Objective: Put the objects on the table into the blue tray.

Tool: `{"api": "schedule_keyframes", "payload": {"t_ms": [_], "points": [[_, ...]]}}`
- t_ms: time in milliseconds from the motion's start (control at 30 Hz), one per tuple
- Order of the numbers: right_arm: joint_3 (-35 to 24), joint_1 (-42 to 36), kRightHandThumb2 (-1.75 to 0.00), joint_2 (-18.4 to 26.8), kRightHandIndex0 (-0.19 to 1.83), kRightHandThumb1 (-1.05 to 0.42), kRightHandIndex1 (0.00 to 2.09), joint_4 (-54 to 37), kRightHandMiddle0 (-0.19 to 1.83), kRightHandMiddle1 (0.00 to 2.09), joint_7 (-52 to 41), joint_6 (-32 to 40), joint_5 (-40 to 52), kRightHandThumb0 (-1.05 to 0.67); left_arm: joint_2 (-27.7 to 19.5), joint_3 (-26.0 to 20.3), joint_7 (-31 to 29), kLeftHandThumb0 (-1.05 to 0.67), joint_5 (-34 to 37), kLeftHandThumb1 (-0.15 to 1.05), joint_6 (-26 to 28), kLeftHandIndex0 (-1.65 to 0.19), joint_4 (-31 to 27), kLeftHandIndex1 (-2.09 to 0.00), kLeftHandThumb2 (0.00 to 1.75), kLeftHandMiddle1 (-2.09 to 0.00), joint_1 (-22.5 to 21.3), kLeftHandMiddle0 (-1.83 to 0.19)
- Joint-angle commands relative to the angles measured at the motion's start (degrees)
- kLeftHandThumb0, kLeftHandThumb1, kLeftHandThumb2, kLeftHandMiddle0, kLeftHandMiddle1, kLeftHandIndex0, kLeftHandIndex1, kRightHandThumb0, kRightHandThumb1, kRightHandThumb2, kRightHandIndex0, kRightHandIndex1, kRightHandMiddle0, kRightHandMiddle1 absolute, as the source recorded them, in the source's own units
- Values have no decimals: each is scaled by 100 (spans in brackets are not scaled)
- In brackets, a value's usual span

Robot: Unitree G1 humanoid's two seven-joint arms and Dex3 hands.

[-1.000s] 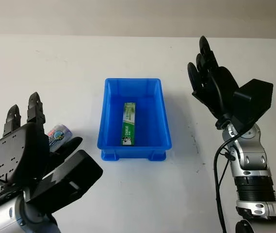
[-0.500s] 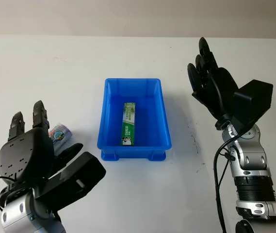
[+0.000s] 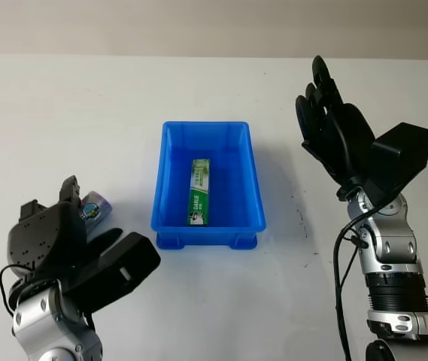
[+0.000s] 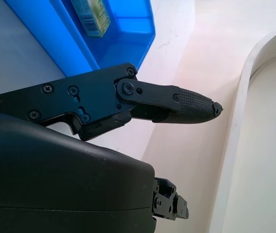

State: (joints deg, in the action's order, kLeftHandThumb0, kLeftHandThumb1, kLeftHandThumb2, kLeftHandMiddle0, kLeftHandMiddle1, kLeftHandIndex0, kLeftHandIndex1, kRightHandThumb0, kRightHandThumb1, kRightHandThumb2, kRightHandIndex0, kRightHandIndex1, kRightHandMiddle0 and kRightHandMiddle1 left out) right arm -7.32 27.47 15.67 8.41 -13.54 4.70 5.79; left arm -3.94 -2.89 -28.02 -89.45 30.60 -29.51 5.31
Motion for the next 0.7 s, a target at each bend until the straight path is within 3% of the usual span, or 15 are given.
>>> {"api": "schedule_keyframes", "payload": {"t_ms": [0,100,167,233,267,400,500,533,567,667], "points": [[-51,49,-53,58,-19,-105,0,-80,-19,0,-4,-63,32,-67,-55,-28,85,-57,-48,105,41,-10,148,-49,19,-209,-46,3],[-53,52,-53,80,-19,-105,0,-65,-19,0,-39,-73,44,-67,-110,-8,206,-56,-5,105,59,13,235,-92,18,-209,-100,-15],[-65,60,-53,81,-19,-105,0,-56,-19,0,-51,-65,60,-67,-157,10,262,-55,-64,105,72,17,322,-97,17,-209,-141,-26],[-66,65,-53,87,-19,-105,0,-57,-19,0,-54,-62,56,-68,-256,54,316,-58,-221,105,42,19,411,-96,20,-209,-148,-62],[-67,68,-53,89,-19,-105,0,-58,-19,0,-56,-60,58,-67,-304,74,289,-59,-316,105,37,19,455,-96,20,-209,-158,-70],[-74,73,-52,90,-19,-105,0,-48,-19,0,-69,-107,72,-68,-458,127,121,-58,-515,105,-15,19,523,-100,30,-209,-184,-78],[-75,74,-52,91,-19,-105,0,-33,-19,0,-66,-144,78,-68,-452,120,103,-56,-437,105,2,19,464,-118,33,-209,-186,-82],[-75,73,-52,91,-19,-105,0,-38,-19,0,-67,-148,82,-67,-447,111,109,-55,-399,105,7,18,448,-172,36,-209,-190,-83],[-73,74,-52,95,-19,-105,0,-35,-19,0,-74,-157,85,-67,-455,103,133,-54,-357,105,-1,16,429,-190,37,-209,-188,-83],[-78,90,-52,93,-19,-105,0,-8,-19,0,-84,-156,97,-67,-540,114,324,-51,-211,105,-108,-15,333,-207,41,-209,-163,-86]]}}
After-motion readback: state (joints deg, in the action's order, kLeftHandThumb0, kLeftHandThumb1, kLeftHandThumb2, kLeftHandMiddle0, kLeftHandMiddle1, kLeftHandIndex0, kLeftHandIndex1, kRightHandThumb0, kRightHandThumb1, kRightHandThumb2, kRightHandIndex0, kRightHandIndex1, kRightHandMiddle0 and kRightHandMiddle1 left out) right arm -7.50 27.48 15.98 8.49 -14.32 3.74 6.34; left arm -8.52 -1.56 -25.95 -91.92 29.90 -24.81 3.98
